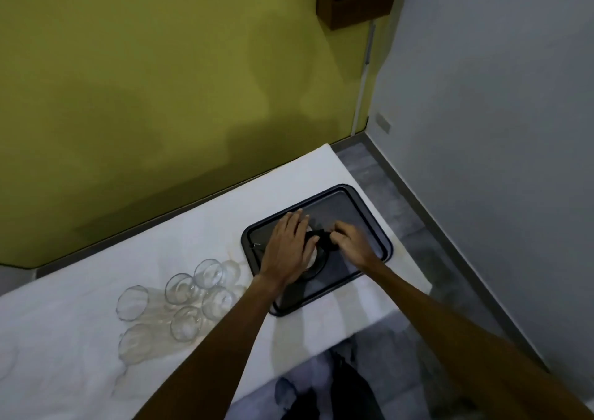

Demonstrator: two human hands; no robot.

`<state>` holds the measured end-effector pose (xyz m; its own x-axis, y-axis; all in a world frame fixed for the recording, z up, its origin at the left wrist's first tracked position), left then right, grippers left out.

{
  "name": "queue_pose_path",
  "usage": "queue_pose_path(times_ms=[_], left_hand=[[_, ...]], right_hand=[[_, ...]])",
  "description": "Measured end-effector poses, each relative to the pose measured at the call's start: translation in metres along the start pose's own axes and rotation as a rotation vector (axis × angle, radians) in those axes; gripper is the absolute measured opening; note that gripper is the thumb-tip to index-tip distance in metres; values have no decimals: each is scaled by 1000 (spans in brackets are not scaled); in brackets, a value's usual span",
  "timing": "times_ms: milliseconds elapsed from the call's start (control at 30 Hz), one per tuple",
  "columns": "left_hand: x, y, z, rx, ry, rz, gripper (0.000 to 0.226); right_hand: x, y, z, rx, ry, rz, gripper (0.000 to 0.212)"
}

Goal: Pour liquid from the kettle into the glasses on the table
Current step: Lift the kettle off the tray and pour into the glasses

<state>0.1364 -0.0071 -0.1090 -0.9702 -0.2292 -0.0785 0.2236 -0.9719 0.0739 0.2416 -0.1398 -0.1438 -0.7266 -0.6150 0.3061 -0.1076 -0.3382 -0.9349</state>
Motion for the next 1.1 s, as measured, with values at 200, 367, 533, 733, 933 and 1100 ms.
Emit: queue_pose_path(times_ms=[200,367,533,733,933,1100], left_hand=[[0,1,-4,-11,41,39,47],[-2,1,-4,-30,22,36,47],[-2,4,-2,-35,-2,63,48],[-5,12,12,-25,35,120,42],[-4,15,48,-29,127,249,38],[3,12,75,-26,202,338,38]], right_hand=[[-4,5,-29,-222,211,-122,37],[-16,1,-30,-188,343,-178,57],[-21,-2,-36,-235,396,-113,57],[-23,-11,-27,-290,360,-108,59],[-21,-34,-26,-278,337,-82,50],[-21,-58,-34,-224,289,-65,49]])
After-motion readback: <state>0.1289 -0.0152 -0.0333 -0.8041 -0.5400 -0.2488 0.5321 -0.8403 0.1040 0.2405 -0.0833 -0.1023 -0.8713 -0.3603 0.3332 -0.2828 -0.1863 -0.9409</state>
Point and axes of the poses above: each hand's wrist, its own x-axis away from the middle knuckle, its own z-axis out of the back of the hand, y = z × x, the point moved 3 cm from there along -x, towards the middle knuckle, and after that the axes turned 13 degrees about -x, right-handed, at the moved point
